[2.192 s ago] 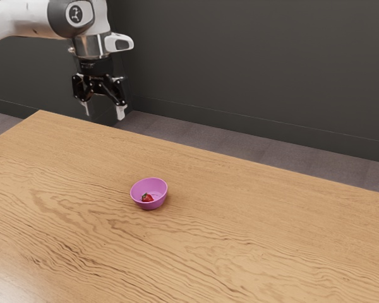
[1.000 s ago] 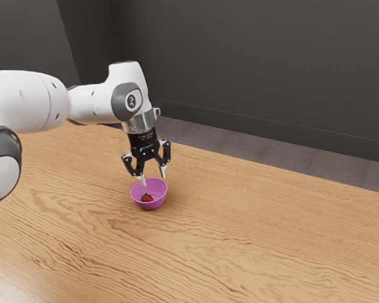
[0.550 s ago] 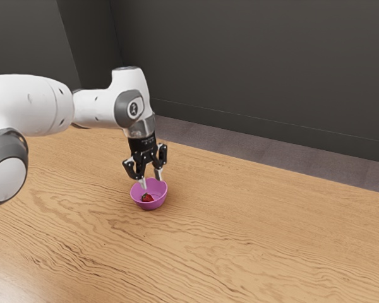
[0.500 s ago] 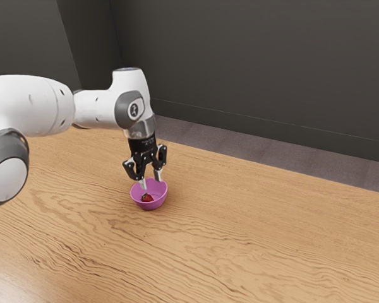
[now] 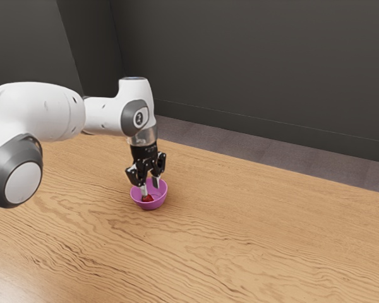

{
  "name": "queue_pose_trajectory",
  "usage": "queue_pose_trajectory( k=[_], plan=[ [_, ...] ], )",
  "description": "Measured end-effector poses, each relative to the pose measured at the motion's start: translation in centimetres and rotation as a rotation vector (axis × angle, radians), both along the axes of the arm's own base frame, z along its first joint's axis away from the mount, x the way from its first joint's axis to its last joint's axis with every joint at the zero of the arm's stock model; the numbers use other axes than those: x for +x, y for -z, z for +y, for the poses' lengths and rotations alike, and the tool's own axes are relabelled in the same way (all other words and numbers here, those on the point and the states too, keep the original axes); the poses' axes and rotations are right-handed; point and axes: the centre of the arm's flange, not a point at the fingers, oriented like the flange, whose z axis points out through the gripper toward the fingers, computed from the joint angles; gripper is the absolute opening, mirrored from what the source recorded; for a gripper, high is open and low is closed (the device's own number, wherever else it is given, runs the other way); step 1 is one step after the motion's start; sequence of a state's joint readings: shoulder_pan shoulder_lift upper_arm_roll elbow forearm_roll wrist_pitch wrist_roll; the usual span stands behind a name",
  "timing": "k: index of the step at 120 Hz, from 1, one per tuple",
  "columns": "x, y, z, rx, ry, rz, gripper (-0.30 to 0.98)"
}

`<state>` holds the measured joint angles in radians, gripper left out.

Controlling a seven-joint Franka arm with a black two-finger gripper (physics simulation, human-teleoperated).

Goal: Take strawberry from the bowl

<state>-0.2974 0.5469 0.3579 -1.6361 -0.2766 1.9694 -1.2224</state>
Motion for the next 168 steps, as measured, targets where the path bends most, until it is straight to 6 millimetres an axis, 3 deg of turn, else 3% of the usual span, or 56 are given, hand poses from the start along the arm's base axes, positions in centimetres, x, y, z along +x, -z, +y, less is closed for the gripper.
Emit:
queue_pose_trajectory(
  k=[22, 60, 92, 112, 154, 168],
  plan=[
    [0.2, 0.9, 1.1, 0.006, -0.025, 0.011, 0.26],
    [0.3, 2.9, 1.2, 0.015, -0.022, 0.033, 0.26],
    [1.1, 3.4, 1.4, 0.023, -0.013, 0.028, 0.25],
    [0.9, 5.1, 2.0, 0.023, -0.015, 0.05, 0.24],
    [1.2, 5.2, 2.1, 0.021, 0.0, 0.053, 0.12],
    [2.0, 2.6, 1.9, 0.018, 0.014, 0.038, 0.07]
  ],
)
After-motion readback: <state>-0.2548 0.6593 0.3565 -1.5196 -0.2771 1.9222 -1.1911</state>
